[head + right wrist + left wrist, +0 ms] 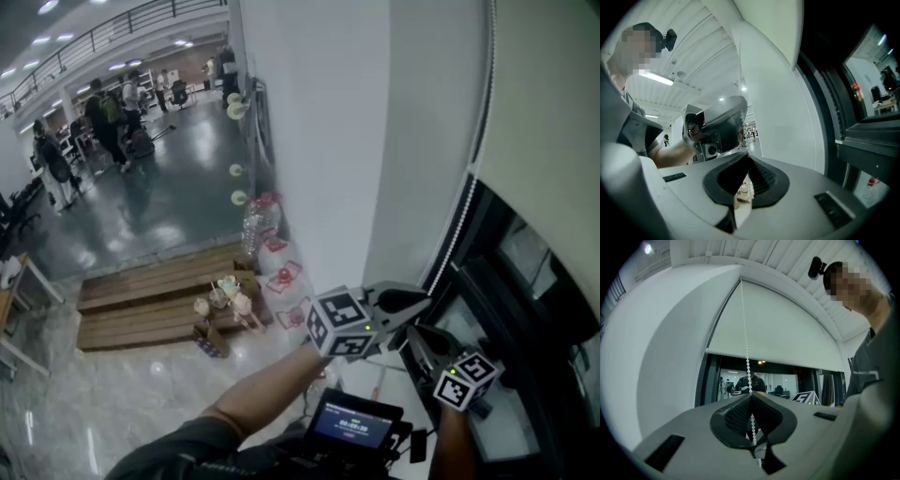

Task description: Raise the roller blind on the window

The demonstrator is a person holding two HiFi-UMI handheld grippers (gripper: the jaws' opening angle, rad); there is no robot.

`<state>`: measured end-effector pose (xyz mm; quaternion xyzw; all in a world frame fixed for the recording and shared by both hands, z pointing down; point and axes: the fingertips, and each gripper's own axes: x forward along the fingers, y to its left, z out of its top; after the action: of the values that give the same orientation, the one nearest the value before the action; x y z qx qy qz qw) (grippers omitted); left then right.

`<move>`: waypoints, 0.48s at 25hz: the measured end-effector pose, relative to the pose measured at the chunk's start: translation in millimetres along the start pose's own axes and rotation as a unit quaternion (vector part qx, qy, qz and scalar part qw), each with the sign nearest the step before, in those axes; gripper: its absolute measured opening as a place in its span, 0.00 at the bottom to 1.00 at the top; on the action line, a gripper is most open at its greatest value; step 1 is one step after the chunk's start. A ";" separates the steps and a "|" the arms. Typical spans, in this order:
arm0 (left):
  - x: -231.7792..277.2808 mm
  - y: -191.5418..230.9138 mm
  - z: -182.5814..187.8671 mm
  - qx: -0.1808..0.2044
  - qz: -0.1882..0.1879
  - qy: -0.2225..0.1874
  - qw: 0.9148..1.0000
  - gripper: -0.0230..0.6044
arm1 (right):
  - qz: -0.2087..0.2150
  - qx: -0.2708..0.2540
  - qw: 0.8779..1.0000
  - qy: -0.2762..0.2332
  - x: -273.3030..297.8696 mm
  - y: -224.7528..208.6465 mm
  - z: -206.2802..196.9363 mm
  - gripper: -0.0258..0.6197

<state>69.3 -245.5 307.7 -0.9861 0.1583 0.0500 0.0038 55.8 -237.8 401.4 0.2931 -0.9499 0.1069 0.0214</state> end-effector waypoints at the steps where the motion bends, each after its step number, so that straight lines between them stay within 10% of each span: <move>1: -0.3 -0.5 0.4 0.000 -0.001 0.000 1.000 0.03 | 0.003 -0.004 1.000 0.003 0.4 1.6 0.0 0.04; 6: -4.8 4.0 4.9 -0.004 0.002 -0.011 1.000 0.03 | -0.016 -0.050 0.998 0.017 -13.3 0.1 15.3 0.12; 12: -3.6 1.9 4.8 -0.001 -0.006 -0.020 1.000 0.03 | -0.025 -0.074 0.992 -0.096 -38.4 1.0 113.3 0.16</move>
<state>64.9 -246.0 303.3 -0.9859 0.1518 0.0699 0.0061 89.5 -240.2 286.7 0.3232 -0.9452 0.0073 -0.0461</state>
